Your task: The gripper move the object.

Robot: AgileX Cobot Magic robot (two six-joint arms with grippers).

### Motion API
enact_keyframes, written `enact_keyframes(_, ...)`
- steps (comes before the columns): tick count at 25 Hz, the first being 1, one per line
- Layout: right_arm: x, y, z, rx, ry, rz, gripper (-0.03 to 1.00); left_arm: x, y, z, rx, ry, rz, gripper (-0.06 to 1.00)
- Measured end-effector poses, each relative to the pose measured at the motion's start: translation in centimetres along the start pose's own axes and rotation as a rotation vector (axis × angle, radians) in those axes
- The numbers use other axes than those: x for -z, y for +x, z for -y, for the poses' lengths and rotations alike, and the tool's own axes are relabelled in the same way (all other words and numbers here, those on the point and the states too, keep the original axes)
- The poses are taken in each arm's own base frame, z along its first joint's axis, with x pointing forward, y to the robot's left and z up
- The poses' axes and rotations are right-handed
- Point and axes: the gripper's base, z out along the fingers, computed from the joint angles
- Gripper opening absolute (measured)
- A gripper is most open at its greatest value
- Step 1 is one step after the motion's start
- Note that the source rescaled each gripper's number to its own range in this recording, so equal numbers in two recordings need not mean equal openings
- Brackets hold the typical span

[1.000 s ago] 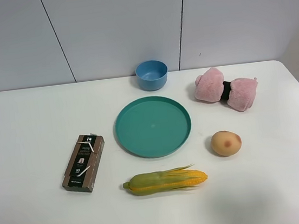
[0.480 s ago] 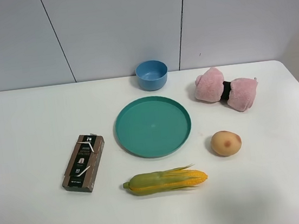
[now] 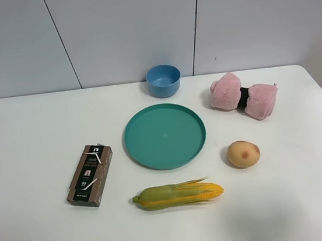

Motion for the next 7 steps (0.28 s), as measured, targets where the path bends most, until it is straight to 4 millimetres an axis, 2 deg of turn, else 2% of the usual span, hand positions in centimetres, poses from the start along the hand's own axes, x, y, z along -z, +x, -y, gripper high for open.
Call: enact_keyframes(7,0.0,0.0,0.0,0.0,0.0,0.0,1.0,0.0,0.0,0.0,0.0,0.0,0.0,0.91)
